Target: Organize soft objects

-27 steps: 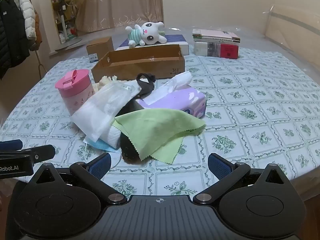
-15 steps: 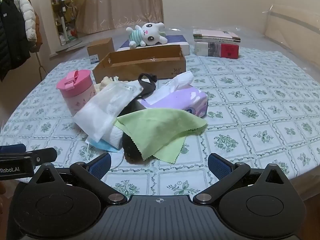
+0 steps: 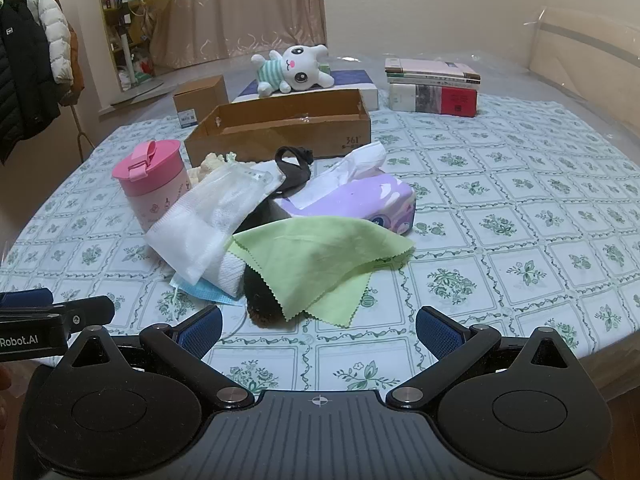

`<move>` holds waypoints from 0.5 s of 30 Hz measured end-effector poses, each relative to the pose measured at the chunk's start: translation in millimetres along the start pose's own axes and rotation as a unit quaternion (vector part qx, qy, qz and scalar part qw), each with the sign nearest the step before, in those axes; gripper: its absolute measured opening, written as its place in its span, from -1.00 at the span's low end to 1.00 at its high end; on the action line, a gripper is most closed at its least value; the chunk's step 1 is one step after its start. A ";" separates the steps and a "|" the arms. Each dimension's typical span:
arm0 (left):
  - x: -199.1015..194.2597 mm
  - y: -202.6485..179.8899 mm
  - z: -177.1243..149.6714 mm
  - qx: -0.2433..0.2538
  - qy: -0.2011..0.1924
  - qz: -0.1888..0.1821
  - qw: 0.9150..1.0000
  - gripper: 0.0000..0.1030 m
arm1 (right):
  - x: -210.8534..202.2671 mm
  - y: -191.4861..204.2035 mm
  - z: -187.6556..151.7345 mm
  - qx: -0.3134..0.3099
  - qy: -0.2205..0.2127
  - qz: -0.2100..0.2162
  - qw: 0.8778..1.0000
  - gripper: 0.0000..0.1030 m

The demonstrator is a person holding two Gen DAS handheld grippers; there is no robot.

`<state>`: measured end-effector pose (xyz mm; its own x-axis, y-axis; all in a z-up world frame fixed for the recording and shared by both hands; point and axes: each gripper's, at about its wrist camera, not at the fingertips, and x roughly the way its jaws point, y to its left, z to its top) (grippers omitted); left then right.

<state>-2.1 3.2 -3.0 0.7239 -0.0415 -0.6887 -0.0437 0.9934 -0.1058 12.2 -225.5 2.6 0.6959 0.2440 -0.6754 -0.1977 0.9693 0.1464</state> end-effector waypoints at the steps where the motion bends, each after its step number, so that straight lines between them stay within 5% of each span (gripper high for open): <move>1: -0.1 0.3 0.1 0.000 0.001 0.000 1.000 0.92 | -0.1 0.0 -0.2 0.000 0.000 0.000 1.000 0.98; 15: 1.2 -1.3 -0.4 0.000 0.002 -0.001 1.000 0.91 | 1.0 -0.3 -1.5 0.001 0.001 -0.001 1.000 0.98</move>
<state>-1.4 1.8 -4.1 0.7208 -0.0440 -0.6918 -0.0424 0.9933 -0.1073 11.9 -225.6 0.7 0.6943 0.2429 -0.6774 -0.1961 0.9696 0.1467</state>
